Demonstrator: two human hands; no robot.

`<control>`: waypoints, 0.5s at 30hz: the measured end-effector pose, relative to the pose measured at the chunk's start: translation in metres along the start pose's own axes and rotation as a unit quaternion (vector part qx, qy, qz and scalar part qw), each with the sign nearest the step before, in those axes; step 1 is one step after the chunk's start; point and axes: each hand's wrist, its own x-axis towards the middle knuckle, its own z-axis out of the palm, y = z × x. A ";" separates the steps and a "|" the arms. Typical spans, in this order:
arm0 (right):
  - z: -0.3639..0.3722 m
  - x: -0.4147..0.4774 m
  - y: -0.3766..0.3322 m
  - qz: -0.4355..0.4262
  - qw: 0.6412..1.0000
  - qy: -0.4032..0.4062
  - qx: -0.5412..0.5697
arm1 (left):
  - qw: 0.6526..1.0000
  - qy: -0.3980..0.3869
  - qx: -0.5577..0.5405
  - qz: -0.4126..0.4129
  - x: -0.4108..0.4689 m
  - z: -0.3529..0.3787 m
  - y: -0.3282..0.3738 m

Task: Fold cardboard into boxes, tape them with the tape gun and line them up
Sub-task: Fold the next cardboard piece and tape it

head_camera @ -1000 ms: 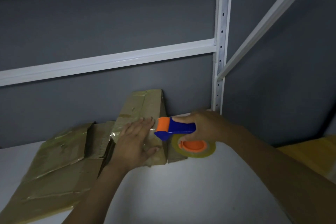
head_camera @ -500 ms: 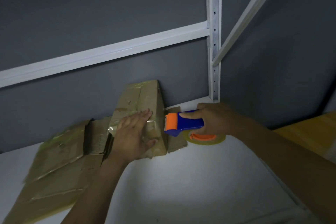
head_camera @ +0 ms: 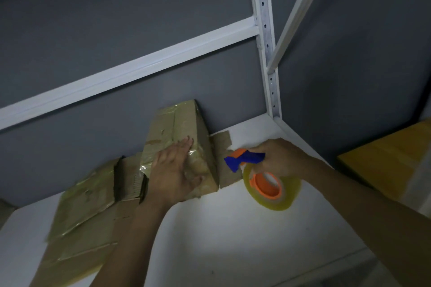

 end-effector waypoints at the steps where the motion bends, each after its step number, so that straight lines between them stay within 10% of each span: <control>1: -0.003 0.001 0.008 0.026 0.997 0.007 0.068 | 1.000 -0.004 -0.001 -0.001 0.001 0.000 0.001; 7: 0.010 0.011 0.030 0.122 0.949 -0.060 0.286 | 0.999 -0.035 -0.013 0.040 0.007 -0.008 0.001; 12: 0.033 0.021 0.025 0.106 0.991 -0.014 0.075 | 0.996 -0.075 -0.036 0.030 0.006 -0.019 -0.024; 15: 0.036 0.031 -0.035 0.033 0.985 0.068 0.153 | 0.993 -0.105 0.030 0.038 0.003 -0.017 -0.033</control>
